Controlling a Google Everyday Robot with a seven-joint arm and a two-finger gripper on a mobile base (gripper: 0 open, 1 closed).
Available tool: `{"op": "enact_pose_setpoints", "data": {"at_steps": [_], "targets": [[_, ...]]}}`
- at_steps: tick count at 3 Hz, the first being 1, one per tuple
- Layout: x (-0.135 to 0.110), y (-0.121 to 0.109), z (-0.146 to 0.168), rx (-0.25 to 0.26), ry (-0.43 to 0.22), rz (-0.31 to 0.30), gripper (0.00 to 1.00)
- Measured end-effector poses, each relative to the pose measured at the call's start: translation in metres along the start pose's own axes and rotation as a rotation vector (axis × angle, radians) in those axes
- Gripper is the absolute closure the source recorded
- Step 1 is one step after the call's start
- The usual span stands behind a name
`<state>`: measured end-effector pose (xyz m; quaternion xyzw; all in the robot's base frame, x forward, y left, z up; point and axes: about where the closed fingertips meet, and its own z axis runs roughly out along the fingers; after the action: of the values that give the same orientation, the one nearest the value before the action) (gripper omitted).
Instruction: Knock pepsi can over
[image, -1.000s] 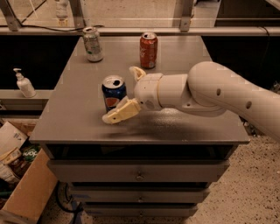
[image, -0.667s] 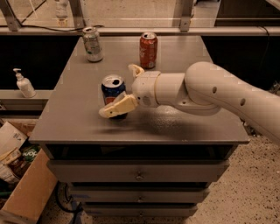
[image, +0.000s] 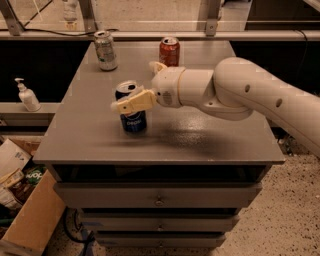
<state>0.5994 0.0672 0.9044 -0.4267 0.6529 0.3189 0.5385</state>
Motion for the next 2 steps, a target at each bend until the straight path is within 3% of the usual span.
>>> {"op": "enact_pose_setpoints", "data": {"at_steps": [2], "targets": [[-0.035, -0.018, 0.004, 0.076, -0.033, 0.011, 0.00]]}}
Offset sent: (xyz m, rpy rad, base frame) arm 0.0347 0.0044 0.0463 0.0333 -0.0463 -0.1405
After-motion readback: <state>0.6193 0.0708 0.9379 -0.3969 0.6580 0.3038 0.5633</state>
